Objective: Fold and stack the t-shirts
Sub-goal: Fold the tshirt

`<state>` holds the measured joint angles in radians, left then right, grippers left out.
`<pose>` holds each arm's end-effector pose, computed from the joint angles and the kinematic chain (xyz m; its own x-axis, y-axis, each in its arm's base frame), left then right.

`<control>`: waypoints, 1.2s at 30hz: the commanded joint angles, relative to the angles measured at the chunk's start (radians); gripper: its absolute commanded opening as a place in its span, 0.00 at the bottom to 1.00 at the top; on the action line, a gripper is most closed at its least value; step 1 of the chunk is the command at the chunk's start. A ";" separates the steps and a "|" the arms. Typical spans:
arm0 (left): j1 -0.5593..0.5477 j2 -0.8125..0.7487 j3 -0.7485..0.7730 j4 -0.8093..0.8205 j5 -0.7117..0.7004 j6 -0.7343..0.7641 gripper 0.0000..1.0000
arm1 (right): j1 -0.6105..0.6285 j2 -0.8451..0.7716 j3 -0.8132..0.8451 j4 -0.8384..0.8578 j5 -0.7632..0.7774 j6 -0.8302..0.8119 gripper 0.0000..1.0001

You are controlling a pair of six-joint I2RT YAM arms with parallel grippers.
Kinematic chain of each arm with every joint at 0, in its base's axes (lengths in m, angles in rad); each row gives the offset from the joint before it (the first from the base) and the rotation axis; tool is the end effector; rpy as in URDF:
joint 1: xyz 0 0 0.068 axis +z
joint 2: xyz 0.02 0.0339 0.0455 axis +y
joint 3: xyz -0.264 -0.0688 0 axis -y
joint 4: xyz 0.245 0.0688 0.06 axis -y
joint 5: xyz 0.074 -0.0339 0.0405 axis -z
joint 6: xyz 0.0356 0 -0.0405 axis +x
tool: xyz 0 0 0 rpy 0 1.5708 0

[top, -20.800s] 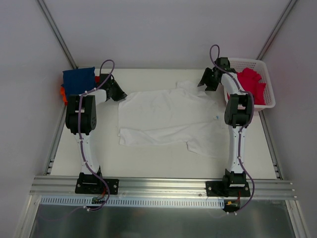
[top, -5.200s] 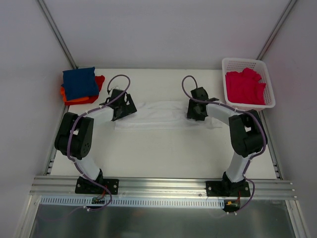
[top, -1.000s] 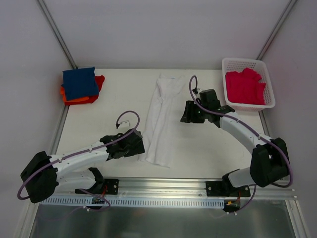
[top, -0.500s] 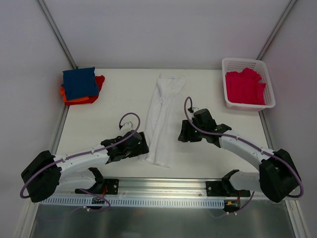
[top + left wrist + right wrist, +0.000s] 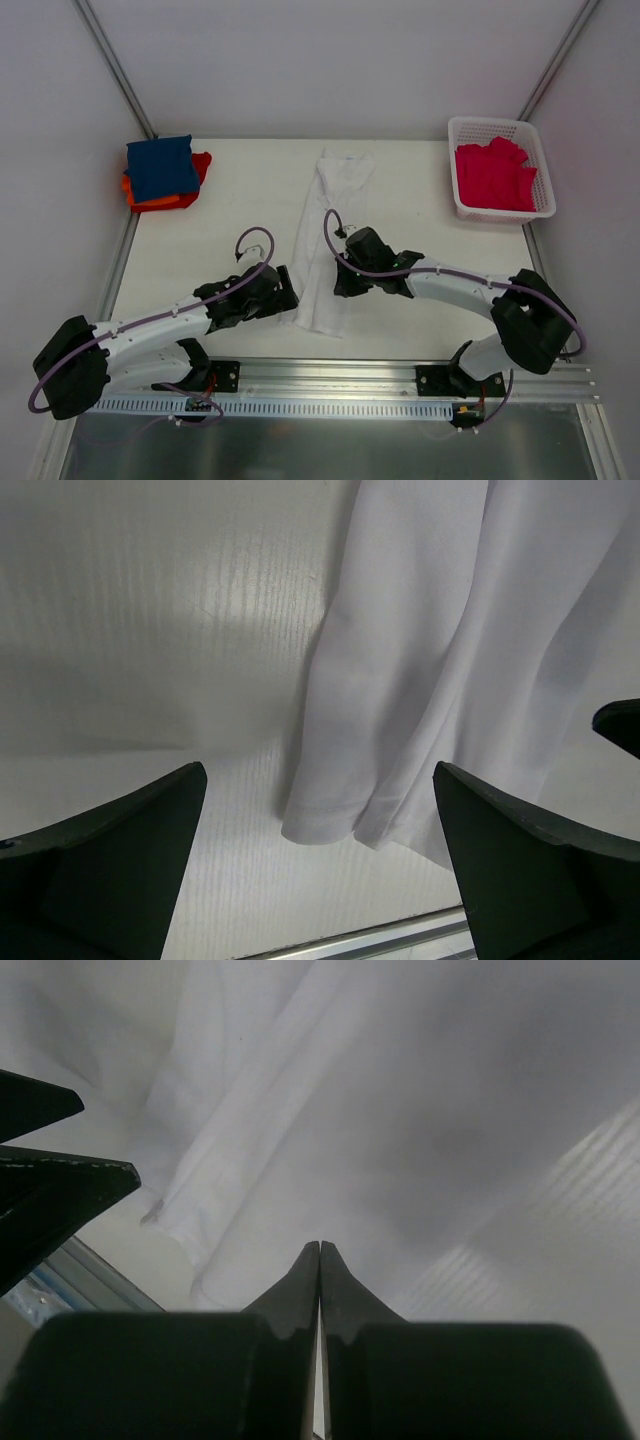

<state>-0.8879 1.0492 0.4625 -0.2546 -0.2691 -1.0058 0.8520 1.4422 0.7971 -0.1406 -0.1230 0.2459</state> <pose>0.1322 -0.1475 0.1760 -0.7891 -0.3202 -0.5242 -0.0568 0.8878 -0.4568 0.1911 0.2251 0.1986 -0.6475 -0.3731 -0.6645 -0.6665 0.7001 0.2562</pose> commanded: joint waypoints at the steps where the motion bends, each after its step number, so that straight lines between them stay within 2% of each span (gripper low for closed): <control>1: 0.021 -0.066 -0.012 -0.054 -0.025 0.010 0.99 | 0.030 0.055 0.051 0.058 0.008 0.026 0.00; 9: 0.038 -0.106 -0.022 -0.075 -0.030 0.016 0.99 | 0.050 0.174 0.037 0.133 -0.012 0.067 0.00; 13: 0.040 -0.118 -0.025 -0.081 -0.030 0.016 0.99 | 0.050 0.182 -0.005 0.176 0.008 0.117 0.00; 19: 0.046 -0.121 -0.031 -0.081 -0.030 0.016 0.99 | 0.050 0.098 -0.087 0.165 0.110 0.194 0.00; 25: 0.052 -0.114 -0.025 -0.080 -0.027 0.026 0.99 | 0.050 -0.003 -0.125 0.069 0.226 0.225 0.00; 36: 0.055 -0.107 -0.030 -0.078 -0.022 0.019 0.99 | 0.050 -0.032 -0.150 0.016 0.278 0.240 0.00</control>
<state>-0.8486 0.9421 0.4423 -0.3225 -0.2733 -1.0016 0.8974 1.4471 0.6567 -0.0788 0.0994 0.4618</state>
